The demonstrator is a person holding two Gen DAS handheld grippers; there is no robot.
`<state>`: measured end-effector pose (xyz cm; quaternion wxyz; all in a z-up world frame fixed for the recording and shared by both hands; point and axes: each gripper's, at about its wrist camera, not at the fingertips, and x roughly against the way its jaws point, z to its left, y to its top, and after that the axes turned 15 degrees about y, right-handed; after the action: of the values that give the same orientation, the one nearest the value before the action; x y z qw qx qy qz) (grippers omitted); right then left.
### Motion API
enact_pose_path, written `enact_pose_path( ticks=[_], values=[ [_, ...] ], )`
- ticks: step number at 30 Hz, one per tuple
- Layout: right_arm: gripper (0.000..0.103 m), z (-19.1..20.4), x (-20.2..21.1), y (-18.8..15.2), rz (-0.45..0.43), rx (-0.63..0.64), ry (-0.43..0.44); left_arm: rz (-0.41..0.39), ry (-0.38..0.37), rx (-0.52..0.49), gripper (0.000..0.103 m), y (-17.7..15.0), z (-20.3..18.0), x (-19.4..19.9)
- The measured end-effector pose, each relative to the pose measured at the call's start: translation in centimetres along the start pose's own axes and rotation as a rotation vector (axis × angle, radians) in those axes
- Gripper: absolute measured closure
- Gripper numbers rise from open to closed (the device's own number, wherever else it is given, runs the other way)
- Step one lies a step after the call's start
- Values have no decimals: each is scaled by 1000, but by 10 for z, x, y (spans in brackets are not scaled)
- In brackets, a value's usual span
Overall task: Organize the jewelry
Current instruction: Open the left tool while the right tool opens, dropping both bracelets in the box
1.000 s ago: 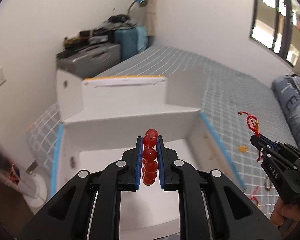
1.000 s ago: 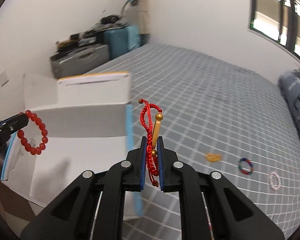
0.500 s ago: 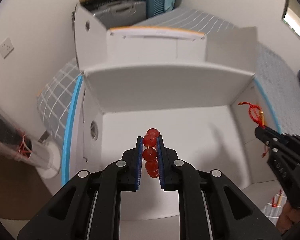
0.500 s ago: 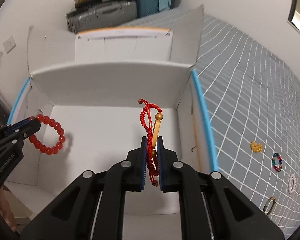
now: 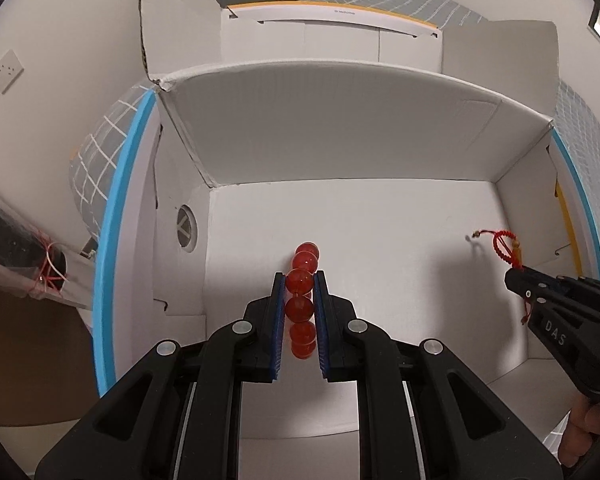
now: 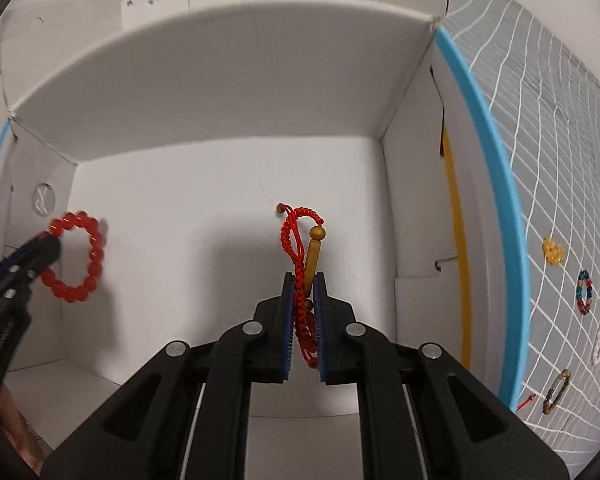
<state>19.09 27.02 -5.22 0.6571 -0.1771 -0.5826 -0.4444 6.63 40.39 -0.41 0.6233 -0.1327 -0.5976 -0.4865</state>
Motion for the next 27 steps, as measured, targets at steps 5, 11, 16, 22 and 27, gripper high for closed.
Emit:
enact_pose_path(
  ticks=[5, 11, 16, 22, 27],
  values=[
    [92, -2, 1, -3, 6, -18, -1, 13, -11, 6, 90, 0, 1, -2],
    [79, 1, 1, -3, 4, -16, -18, 29, -16, 11, 88, 0, 3, -4],
    [66, 6, 4, -2, -8, -12, -9, 21, -16, 9, 75, -1, 4, 1],
    [54, 16, 14, 0, -39, 6, -5, -11, -3, 40, 43, -1, 10, 15],
    [37, 24, 32, -3, -87, 13, 15, -67, 8, 63, 31, -1, 18, 34]
  ],
)
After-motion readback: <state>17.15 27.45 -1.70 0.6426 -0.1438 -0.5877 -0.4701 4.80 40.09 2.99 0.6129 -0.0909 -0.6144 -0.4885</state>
